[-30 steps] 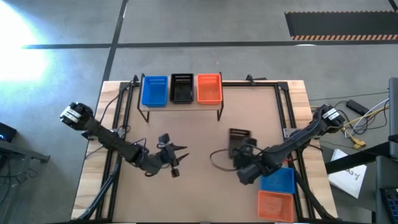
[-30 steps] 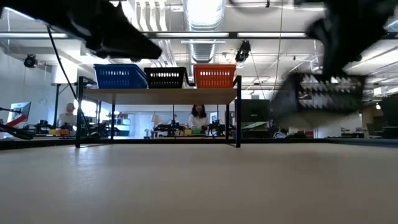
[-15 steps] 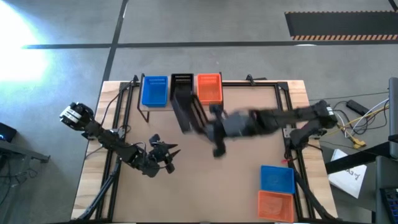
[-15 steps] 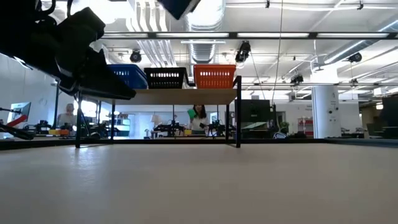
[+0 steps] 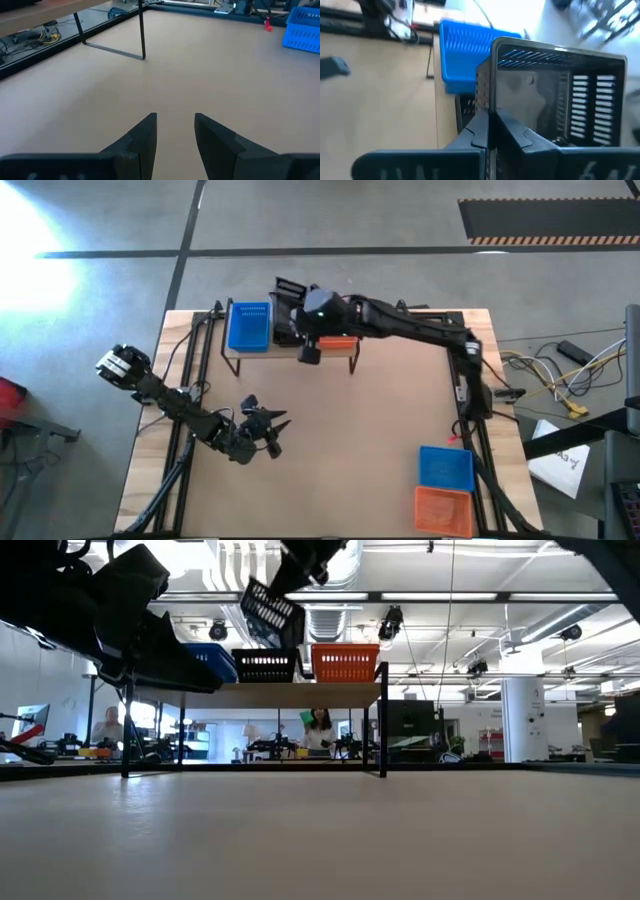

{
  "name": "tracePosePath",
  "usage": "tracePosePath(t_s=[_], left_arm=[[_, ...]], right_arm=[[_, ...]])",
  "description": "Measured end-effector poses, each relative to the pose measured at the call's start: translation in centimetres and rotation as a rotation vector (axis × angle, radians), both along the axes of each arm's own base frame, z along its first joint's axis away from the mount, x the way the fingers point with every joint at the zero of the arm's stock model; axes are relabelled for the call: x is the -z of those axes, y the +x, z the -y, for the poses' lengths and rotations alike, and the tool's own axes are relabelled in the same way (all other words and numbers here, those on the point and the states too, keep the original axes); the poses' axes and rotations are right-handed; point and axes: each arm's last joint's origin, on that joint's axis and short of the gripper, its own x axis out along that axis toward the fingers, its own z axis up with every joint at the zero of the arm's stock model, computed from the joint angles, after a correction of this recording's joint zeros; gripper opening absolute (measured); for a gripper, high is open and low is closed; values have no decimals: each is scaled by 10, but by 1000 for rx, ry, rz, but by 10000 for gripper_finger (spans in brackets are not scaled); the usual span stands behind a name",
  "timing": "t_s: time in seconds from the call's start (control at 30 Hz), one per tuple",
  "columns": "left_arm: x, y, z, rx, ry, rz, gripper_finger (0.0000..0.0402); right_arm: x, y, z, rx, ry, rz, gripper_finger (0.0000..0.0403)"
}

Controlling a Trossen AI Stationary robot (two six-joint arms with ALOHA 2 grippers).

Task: Stack baskets on shelf by color
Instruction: Stack the black basket on top of the black basket on the shelf, then stack the blue basket on top of the blue basket on the shelf

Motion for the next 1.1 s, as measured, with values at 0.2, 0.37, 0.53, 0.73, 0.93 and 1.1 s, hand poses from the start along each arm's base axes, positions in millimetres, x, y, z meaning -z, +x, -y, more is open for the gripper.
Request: tracePosePath(t_s=[0.2,0.37,0.53,0.73,0.93,1.1], left_arm=[[-1,0,0,0,-2,3,116],[-1,0,0,0,-6,9,116],[0,1,1,1,-4,8,116],[0,1,1,1,-7,13,116],[0,1,1,1,-7,13,116],[0,1,0,0,-6,13,116]], right_arm=[[22,19,8,12,29,-118,12],[33,27,10,31,25,-152,13],[35,26,12,63,27,-162,13],[37,23,14,86,39,-195,43],[36,22,14,61,9,-202,120],[7,6,6,12,11,-146,163]])
